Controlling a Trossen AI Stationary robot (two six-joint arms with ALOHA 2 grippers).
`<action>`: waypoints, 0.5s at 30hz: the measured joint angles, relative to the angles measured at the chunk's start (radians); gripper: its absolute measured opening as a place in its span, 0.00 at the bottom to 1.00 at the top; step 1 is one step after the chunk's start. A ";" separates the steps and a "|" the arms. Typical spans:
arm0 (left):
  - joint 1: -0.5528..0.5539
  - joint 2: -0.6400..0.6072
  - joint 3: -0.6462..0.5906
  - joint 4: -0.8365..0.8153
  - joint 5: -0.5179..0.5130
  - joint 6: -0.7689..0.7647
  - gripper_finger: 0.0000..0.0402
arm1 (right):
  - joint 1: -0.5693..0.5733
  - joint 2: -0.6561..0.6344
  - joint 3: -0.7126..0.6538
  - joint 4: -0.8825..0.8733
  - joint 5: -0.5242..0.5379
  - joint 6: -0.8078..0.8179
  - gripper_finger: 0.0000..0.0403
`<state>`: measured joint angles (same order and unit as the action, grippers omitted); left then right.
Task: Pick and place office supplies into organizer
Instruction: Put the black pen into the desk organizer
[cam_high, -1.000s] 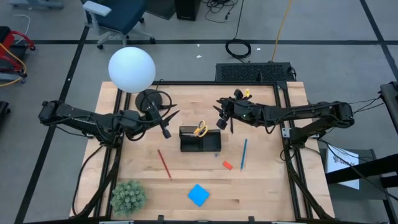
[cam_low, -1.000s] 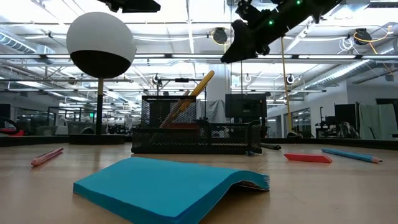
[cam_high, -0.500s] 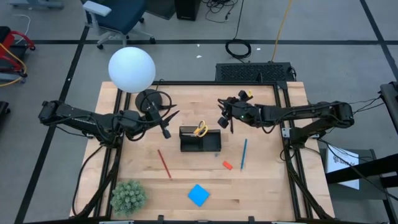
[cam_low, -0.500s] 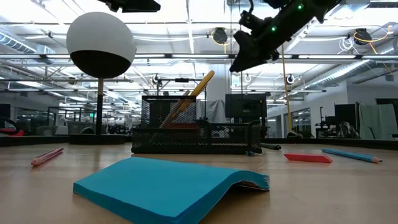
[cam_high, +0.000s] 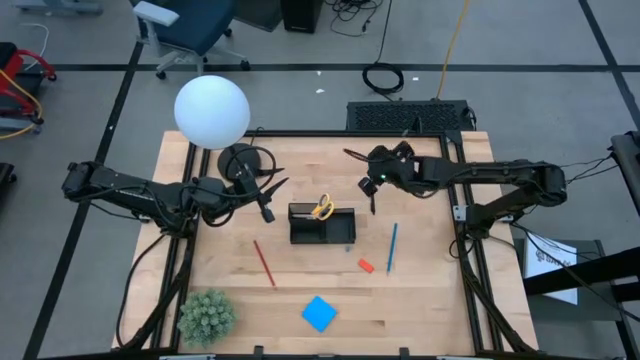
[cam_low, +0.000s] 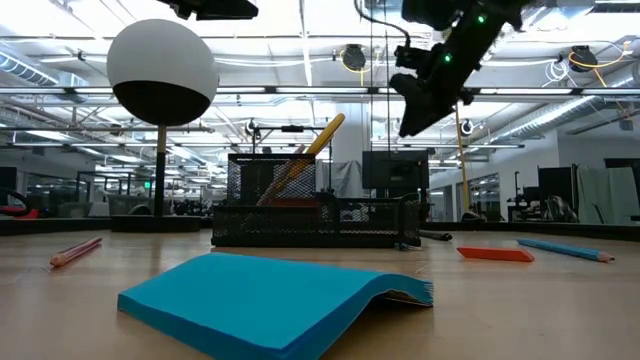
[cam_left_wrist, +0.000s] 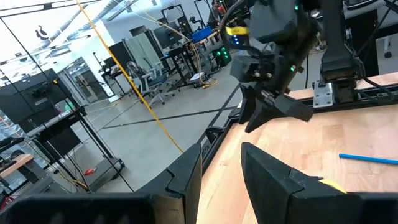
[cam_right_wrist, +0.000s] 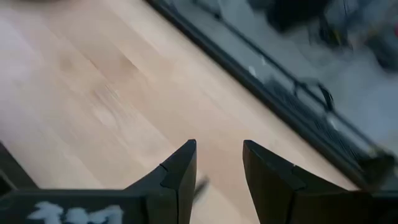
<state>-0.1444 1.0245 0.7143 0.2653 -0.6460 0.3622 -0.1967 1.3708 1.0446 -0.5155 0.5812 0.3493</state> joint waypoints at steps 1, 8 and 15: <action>0.000 0.000 0.000 0.000 0.000 0.000 0.30 | -0.002 0.022 0.042 -0.105 0.000 0.042 0.31; 0.000 0.000 0.000 0.000 0.000 0.000 0.30 | -0.033 0.159 0.263 -0.447 -0.014 0.163 0.31; 0.000 0.000 0.000 -0.001 0.000 -0.001 0.30 | -0.032 0.165 0.356 -0.467 -0.318 0.158 0.31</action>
<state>-0.1448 1.0245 0.7143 0.2646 -0.6456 0.3611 -0.2291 1.5353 1.4002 -0.9820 0.2628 0.5070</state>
